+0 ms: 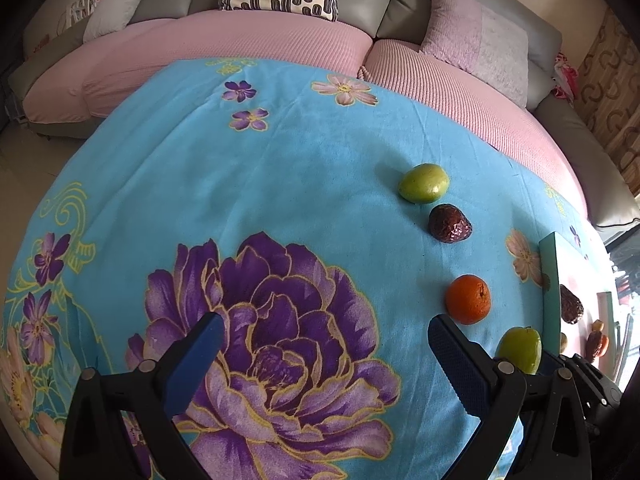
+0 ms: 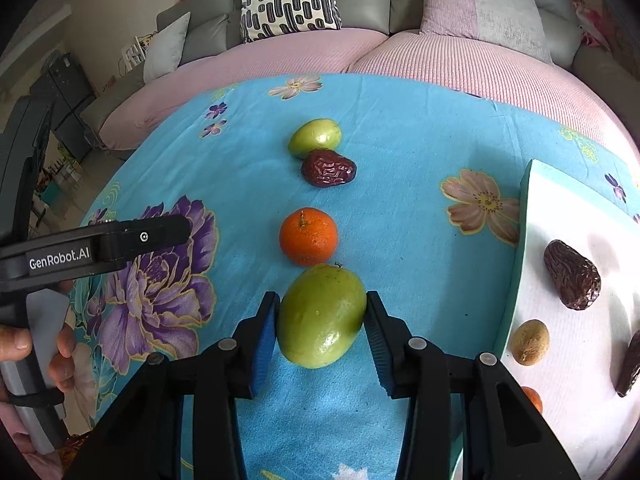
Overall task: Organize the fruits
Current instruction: 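Reach the right gripper to the large green pear and grasp it, then lift the pear with right gripper while left gripper grasps an orange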
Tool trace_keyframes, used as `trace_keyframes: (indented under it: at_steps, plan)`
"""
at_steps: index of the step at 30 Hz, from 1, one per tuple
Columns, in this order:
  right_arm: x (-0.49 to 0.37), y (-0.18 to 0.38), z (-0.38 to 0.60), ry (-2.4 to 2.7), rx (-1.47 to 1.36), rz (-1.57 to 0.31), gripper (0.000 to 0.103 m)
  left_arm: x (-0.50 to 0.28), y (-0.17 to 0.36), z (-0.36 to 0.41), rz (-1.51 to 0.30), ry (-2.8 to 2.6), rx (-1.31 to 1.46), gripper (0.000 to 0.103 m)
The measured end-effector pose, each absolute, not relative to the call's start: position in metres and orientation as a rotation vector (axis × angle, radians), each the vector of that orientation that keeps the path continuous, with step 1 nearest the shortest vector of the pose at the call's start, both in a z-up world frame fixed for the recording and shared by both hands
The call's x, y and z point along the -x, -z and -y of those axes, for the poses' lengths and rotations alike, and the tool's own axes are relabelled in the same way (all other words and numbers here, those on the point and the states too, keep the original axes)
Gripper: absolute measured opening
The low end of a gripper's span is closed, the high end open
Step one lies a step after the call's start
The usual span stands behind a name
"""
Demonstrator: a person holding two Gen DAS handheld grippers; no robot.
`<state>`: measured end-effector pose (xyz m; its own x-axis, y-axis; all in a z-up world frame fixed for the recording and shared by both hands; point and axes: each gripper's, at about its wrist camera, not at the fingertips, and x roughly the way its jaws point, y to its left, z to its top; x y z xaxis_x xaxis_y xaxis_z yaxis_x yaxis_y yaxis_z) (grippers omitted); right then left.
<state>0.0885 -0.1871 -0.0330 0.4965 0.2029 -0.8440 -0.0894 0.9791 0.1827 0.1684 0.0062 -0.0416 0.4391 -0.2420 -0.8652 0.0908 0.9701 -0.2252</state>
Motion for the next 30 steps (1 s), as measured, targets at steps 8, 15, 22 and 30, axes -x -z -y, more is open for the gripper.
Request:
trace_keyframes:
  at_steps: [8,15,22,30]
  plan:
    - [-0.078,0.004,0.232,-0.035,-0.155,-0.983,0.044,-0.171,0.032,0.021,-1.060,0.299,0.177,0.101]
    - [-0.068,-0.017,0.271,0.048,-0.219,-0.928,0.045,-0.181,0.030,0.058,-1.096,0.394,0.210,0.090]
    - [-0.060,-0.026,0.295,0.094,-0.243,-0.900,0.045,-0.190,0.036,0.098,-1.122,0.427,0.150,0.083]
    - [-0.053,-0.028,0.307,0.110,-0.277,-0.888,0.045,-0.197,0.059,0.115,-1.178,0.390,0.119,0.062]
